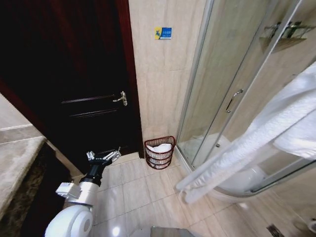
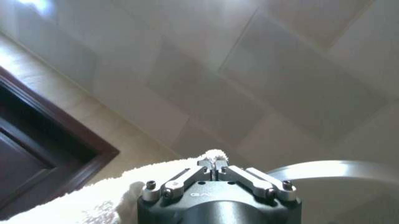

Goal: Discard the used towel into the hamper.

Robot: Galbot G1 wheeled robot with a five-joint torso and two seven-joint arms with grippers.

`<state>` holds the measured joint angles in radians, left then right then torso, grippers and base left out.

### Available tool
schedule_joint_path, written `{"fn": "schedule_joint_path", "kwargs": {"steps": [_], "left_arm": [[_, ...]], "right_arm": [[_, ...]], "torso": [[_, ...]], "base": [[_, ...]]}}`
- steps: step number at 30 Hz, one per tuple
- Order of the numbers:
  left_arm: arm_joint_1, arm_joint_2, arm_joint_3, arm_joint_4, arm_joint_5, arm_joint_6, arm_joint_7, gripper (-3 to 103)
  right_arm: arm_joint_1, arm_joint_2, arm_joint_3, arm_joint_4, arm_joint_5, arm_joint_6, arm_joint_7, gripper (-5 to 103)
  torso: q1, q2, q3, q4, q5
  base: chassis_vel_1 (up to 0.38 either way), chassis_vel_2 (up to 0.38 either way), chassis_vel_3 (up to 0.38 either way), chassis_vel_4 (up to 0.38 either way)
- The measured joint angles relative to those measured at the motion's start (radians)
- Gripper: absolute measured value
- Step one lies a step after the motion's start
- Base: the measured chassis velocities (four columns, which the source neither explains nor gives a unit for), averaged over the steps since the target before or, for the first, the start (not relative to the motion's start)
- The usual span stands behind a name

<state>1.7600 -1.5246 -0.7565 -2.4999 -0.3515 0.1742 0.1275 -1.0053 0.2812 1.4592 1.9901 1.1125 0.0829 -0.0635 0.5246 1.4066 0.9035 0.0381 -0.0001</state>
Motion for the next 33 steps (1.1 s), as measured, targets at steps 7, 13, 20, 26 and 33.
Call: {"fn": "schedule_joint_path", "kwargs": {"steps": [7, 13, 20, 26, 33], "left_arm": [[0.000, 0.000, 0.000, 0.000, 0.000, 0.000, 0.000, 100], [0.000, 0.000, 0.000, 0.000, 0.000, 0.000, 0.000, 100], [0.000, 0.000, 0.000, 0.000, 0.000, 0.000, 0.000, 100], [0.000, 0.000, 0.000, 0.000, 0.000, 0.000, 0.000, 100], [0.000, 0.000, 0.000, 0.000, 0.000, 0.000, 0.000, 100]], "right_arm": [[0.048, 0.013, -0.106, -0.010, 0.002, 0.053, -0.045, 2], [0.065, 0.016, -0.130, -0.018, 0.001, 0.068, -0.052, 2], [0.062, 0.020, -0.125, -0.019, 0.003, 0.073, -0.059, 2], [0.068, 0.021, -0.135, -0.013, 0.033, 0.085, -0.074, 2], [0.239, 0.016, -0.291, -0.071, 0.027, 0.105, -0.068, 2]], "torso": [[0.000, 0.000, 0.000, 0.0006, -0.0014], [0.000, 0.000, 0.000, 0.0001, 0.0007], [0.000, 0.000, 0.000, -0.0001, 0.0005], [0.000, 0.000, 0.000, 0.0003, -0.0004], [0.000, -0.001, 0.000, 0.0004, 0.0004]], "base": [[0.180, 0.177, -0.156, -0.174], [0.044, 0.034, 0.022, 0.010], [-0.001, 0.003, 0.072, 0.102], [0.070, 0.100, 0.064, 0.064], [0.034, 0.040, 0.018, 0.009]]}}
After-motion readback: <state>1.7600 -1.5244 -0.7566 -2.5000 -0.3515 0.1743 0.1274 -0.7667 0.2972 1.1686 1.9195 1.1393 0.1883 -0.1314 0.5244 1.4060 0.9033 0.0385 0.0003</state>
